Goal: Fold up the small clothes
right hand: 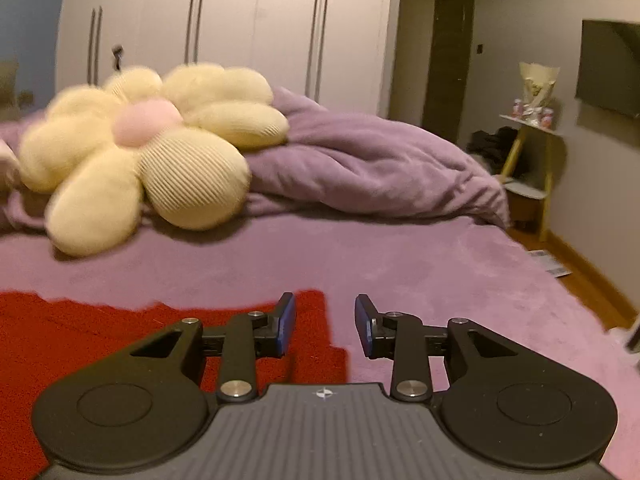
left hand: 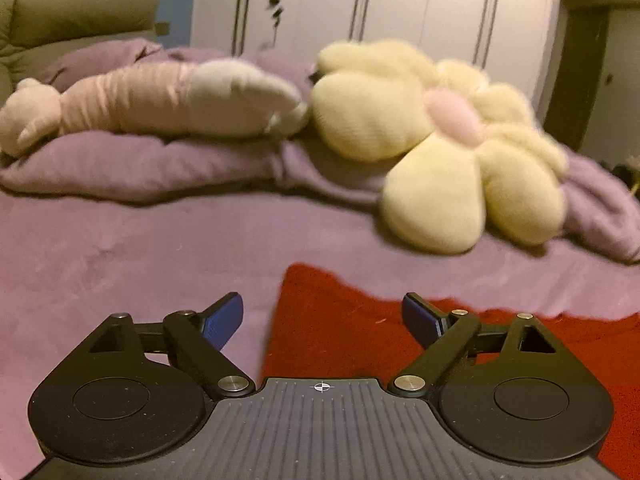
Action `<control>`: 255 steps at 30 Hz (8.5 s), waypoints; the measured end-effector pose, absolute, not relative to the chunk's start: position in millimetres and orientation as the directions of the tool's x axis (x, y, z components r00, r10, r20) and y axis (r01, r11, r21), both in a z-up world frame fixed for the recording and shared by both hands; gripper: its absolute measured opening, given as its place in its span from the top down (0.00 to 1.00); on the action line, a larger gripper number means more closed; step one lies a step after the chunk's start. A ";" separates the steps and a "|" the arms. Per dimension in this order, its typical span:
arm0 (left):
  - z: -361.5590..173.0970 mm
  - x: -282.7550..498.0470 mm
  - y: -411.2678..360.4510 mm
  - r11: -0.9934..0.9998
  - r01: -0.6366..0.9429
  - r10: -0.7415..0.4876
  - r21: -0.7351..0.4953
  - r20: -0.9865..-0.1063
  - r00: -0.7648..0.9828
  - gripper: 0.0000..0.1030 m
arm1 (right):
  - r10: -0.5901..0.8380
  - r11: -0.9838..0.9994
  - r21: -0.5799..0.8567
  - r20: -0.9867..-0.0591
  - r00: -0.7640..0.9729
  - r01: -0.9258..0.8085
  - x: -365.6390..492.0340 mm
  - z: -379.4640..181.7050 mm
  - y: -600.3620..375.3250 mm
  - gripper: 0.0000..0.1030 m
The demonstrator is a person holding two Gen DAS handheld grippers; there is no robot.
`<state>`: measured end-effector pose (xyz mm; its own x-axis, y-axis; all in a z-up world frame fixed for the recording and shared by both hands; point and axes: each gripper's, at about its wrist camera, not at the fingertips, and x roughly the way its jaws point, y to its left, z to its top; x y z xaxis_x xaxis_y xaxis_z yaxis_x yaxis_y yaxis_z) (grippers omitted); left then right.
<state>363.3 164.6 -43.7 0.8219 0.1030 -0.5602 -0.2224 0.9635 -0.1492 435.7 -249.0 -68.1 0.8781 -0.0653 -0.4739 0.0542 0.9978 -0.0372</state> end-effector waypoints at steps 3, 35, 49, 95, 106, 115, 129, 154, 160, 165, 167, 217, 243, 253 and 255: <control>-39.9 359.2 155.7 0.959 -0.114 -0.043 -0.261 -0.529 0.847 0.07 | 0.176 0.980 0.168 -0.481 0.859 -0.107 431.2 -62.4 -246.6 0.69; -127.5 221.8 219.7 0.789 -0.218 -0.237 -0.575 -0.612 0.754 0.06 | 0.403 0.893 0.406 -0.536 0.741 -0.192 295.0 -112.7 -337.0 0.45; -112.6 236.0 205.1 0.778 -0.187 -0.284 -0.600 -0.601 0.747 0.06 | 0.656 0.748 0.546 -0.521 0.546 -0.379 341.7 -122.6 -360.1 0.45; -155.9 283.2 234.4 0.582 -0.316 -0.363 -0.749 -0.588 0.723 0.48 | 0.314 0.948 0.141 -0.554 0.771 -0.285 288.4 -96.5 -131.3 0.83; -138.1 279.9 236.8 0.580 -0.271 -0.370 -0.769 -0.544 0.753 0.67 | 0.323 0.935 0.065 -0.560 0.763 -0.348 285.5 -112.6 -91.6 0.80; -118.9 280.3 228.4 0.603 -0.233 -0.373 -0.763 -0.528 0.763 0.69 | 0.454 0.878 0.173 -0.601 0.658 -0.447 289.6 -119.4 -87.2 0.80; -19.8 297.4 114.9 0.787 0.063 -0.422 -0.614 -0.461 0.781 0.71 | 0.327 0.915 0.377 -0.477 0.816 -0.146 265.8 -86.6 -232.1 0.79; -37.5 249.3 41.5 0.846 0.125 -0.433 -0.518 -0.530 0.729 0.19 | 0.313 0.902 0.420 -0.478 0.820 -0.099 272.8 -64.3 -298.7 0.58; -65.2 257.1 91.4 0.841 -0.108 -0.309 -0.530 -0.636 0.708 0.16 | 0.551 0.776 0.592 -0.468 0.692 -0.218 333.2 -61.6 -254.9 0.29; -81.4 265.0 92.7 0.835 -0.140 -0.325 -0.533 -0.681 0.657 0.12 | 0.582 0.767 0.614 -0.545 0.603 -0.185 370.6 -85.8 -229.8 0.53; -80.4 272.5 85.3 0.841 -0.137 -0.318 -0.524 -0.683 0.657 0.12 | 0.597 0.762 0.614 -0.539 0.594 -0.208 369.6 -88.2 -225.9 0.80; -83.0 265.9 26.3 0.895 -0.012 -0.339 -0.446 -0.696 0.633 0.08 | 0.456 0.886 0.239 -0.598 0.659 -0.397 373.5 -66.6 -205.0 0.79; -85.7 258.4 14.8 0.904 -0.099 -0.283 -0.415 -0.756 0.590 0.10 | 0.266 0.944 0.322 -0.602 0.752 -0.076 344.4 -94.7 -337.9 0.34; -62.5 196.2 66.5 0.903 -0.213 -0.152 -0.372 -0.743 0.652 0.09 | 0.413 0.906 0.143 -0.515 0.752 -0.400 315.7 -41.6 -227.2 0.79; -61.4 182.6 74.1 0.899 -0.225 -0.149 -0.375 -0.747 0.648 0.09 | 0.400 0.906 0.125 -0.562 0.724 -0.403 325.5 -53.3 -205.4 0.81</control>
